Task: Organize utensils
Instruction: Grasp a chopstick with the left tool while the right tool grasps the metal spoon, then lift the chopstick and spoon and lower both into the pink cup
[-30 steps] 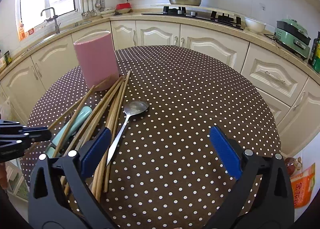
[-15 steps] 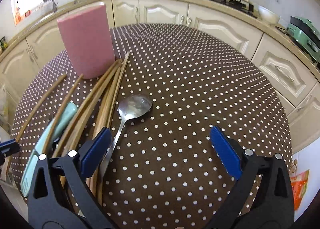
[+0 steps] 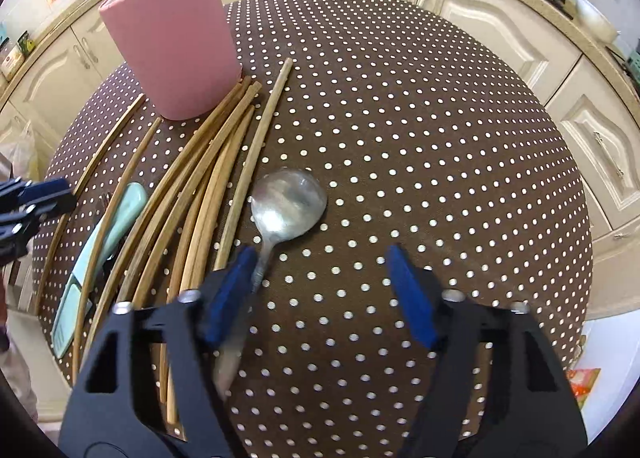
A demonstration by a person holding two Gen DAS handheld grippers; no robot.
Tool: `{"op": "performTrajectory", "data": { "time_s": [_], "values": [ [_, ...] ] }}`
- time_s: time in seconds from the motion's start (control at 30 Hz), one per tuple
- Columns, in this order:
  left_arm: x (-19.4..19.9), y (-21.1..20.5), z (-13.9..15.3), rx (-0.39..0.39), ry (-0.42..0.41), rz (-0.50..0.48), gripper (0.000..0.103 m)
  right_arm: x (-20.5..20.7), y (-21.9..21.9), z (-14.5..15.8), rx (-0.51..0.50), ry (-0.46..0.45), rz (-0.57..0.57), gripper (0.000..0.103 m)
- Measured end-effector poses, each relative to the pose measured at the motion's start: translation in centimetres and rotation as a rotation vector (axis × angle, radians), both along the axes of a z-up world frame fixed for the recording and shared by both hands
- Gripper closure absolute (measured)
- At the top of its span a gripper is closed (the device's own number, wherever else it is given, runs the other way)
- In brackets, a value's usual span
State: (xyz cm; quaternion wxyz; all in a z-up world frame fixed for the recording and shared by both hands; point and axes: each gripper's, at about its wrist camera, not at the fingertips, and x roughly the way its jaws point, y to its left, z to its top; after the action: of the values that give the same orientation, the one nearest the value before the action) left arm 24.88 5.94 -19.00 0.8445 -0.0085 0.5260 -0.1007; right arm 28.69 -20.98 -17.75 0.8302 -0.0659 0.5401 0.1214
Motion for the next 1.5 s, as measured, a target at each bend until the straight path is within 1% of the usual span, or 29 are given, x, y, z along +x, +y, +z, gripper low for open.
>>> {"op": "performTrajectory", "data": {
  "time_s": [0.07,0.13,0.2,0.23,0.27,0.3,0.4,0.43,0.5,0.6,0.67,0.73,0.83,0.87,1.0,1.07,1.13,1.23,1.27,1.3,1.33,1.37,1.4,1.43,1.47,1.5],
  "values": [
    [0.9,-0.4,0.1,0.009,0.013,-0.014,0.068,0.4,-0.1,0.1,0.005,0.021,0.013,0.065],
    [2.1,-0.9,0.2,0.022,0.028,-0.034,0.068,1.0,-0.2,0.1,0.009,0.036,0.024,0.070],
    [3.2,-1.5,0.4,0.050,0.045,-0.062,0.068,1.3,-0.4,0.1,0.018,0.043,0.028,0.074],
    [3.5,-1.6,0.3,0.062,0.050,-0.070,0.070,1.5,-0.6,0.1,0.022,0.043,0.027,0.081],
    [4.0,-1.9,0.4,0.080,0.054,-0.073,0.072,1.7,-0.8,0.1,0.033,0.044,0.022,0.085],
    [4.5,-2.1,0.5,0.098,0.054,-0.071,0.076,1.9,-1.1,0.1,0.046,0.045,0.015,0.087],
    [5.5,-2.8,0.7,0.109,0.047,-0.058,0.089,2.1,-2.1,-0.2,0.086,0.041,0.000,0.092],
    [5.7,-2.6,0.6,0.099,0.043,-0.050,0.097,2.1,-2.3,-0.2,0.095,0.034,-0.002,0.093],
    [5.9,-2.3,0.7,0.054,0.030,-0.037,0.098,2.0,-2.7,-0.2,0.127,0.030,-0.008,0.096],
    [4.8,-1.2,0.7,0.011,-0.001,-0.029,0.098,2.2,-3.5,-0.1,0.185,0.018,-0.014,0.097],
    [4.3,-0.9,1.5,-0.025,-0.049,-0.022,0.098,1.6,-4.2,-0.1,0.212,0.001,-0.019,0.098],
    [3.7,-0.7,2.7,-0.048,-0.113,-0.018,0.098,1.4,-4.7,0.4,0.268,-0.013,-0.022,0.098],
    [2.9,-0.1,4.8,-0.096,-0.198,-0.006,0.098,0.7,-5.4,2.0,0.326,-0.062,-0.012,0.098],
    [2.7,0.1,5.6,-0.118,-0.230,-0.001,0.098,0.6,-5.5,2.4,0.340,-0.073,-0.005,0.100],
    [1.4,0.5,8.5,-0.169,-0.338,0.008,0.098,0.0,-6.0,4.4,0.387,-0.132,0.009,0.100],
    [0.8,0.2,9.9,-0.192,-0.392,-0.008,0.098,0.6,-6.1,4.8,0.333,-0.127,0.014,0.100],
    [0.8,-0.5,10.8,-0.177,-0.399,-0.004,0.098,0.8,-5.9,4.9,0.265,-0.143,0.001,0.100],
    [1.0,-0.9,10.8,-0.175,-0.378,0.004,0.098,0.7,-5.2,4.0,0.215,-0.101,-0.011,0.099],
    [1.0,-0.9,10.5,-0.171,-0.370,0.010,0.098,0.6,-4.9,3.6,0.196,-0.098,-0.008,0.096],
    [1.2,-0.9,10.2,-0.172,-0.361,0.013,0.098,0.7,-4.8,3.3,0.167,-0.092,-0.012,0.090],
    [1.0,-0.6,9.8,-0.172,-0.352,0.016,0.098,0.8,-4.6,2.9,0.149,-0.091,-0.018,0.061],
    [0.9,-0.4,9.3,-0.171,-0.340,0.020,0.098,0.7,-4.5,2.7,0.146,-0.097,-0.023,0.038],
    [1.0,-0.3,9.1,-0.173,-0.331,0.024,0.098,0.7,-4.3,2.6,0.140,-0.096,-0.015,0.038],
    [1.0,-0.1,8.8,-0.174,-0.329,0.026,0.098,0.9,-4.1,2.4,0.122,-0.092,-0.006,0.042],
    [1.0,-0.1,8.6,-0.172,-0.327,0.026,0.098,0.9,-3.6,1.9,0.112,-0.089,-0.005,0.051],
    [1.0,-0.1,8.5,-0.172,-0.327,0.024,0.098,1.0,-3.1,1.2,0.105,-0.077,-0.004,0.056]
  ]
}}
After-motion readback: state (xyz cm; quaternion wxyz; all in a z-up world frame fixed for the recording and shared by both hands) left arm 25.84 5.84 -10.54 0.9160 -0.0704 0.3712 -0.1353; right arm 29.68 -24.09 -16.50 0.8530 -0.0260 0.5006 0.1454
